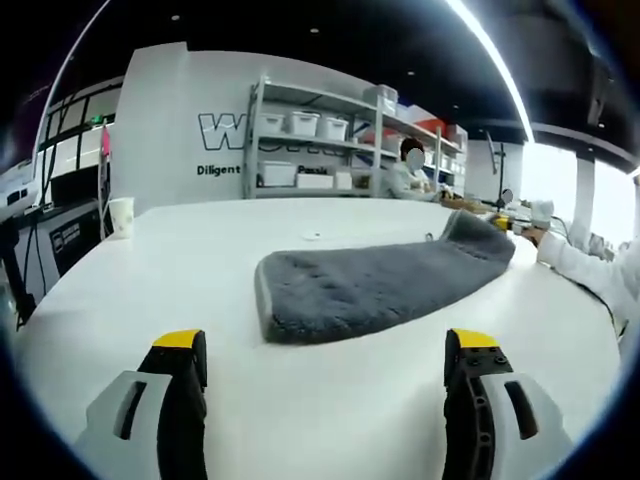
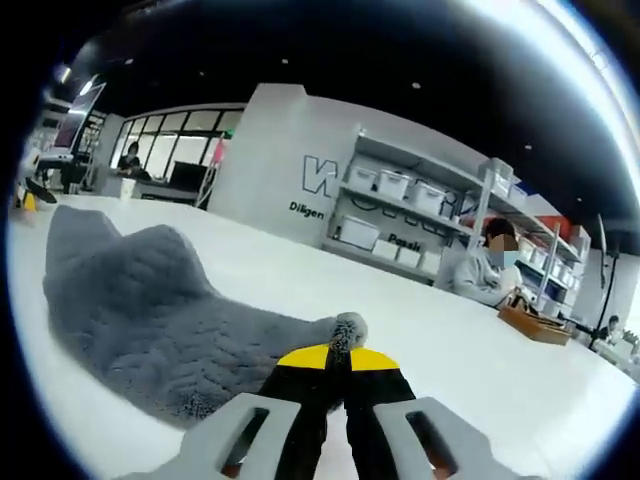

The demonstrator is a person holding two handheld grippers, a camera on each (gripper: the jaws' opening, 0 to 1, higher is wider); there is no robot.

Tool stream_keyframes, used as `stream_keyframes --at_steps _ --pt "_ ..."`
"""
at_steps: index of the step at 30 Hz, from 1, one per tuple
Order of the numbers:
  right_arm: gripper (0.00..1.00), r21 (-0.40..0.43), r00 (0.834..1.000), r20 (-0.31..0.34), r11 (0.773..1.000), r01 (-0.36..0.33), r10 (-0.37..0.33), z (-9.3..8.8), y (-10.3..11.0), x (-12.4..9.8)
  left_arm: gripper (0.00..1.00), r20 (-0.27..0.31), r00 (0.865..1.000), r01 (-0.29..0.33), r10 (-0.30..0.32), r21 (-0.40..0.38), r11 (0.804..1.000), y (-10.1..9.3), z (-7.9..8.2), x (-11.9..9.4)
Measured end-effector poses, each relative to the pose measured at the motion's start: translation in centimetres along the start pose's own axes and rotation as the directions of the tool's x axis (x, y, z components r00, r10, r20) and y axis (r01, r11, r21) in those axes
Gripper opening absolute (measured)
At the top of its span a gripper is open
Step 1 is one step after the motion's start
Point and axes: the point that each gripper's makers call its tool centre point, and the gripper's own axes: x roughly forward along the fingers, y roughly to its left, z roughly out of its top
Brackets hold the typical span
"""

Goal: Open the folded towel by lifting each exposed corner and separating the folded layers until the towel lies flat within the target outline without major curled edges

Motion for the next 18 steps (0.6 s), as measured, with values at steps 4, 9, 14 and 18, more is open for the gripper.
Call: stream_keyframes --at_steps 4,9,14,18 --pt "0.00 0.012 1.000 -0.011 1.000 0.028 -0.028 -0.8 -1.4 -0.6 0.97 -0.001 1.000 -0.001 0.001 0.002 1.000 0.1 0.0 0.0" --pt "0.00 0.040 0.998 -0.022 0.997 0.065 -0.065 -1.6 -3.2 -1.3 0.97 -0.004 1.000 -0.004 0.004 0.002 1.000 -0.1 -0.2 0.0" --pt "0.00 0.077 0.995 -0.034 0.992 0.096 -0.093 -2.5 -4.7 -2.0 0.97 -0.007 1.000 -0.004 0.004 0.001 1.000 -0.1 -0.2 0.0" --pt "0.00 0.096 0.994 -0.042 0.990 0.106 -0.102 -2.9 -5.1 -2.4 0.97 -0.009 1.000 -0.006 0.006 0.003 1.000 -0.1 -0.3 0.0"
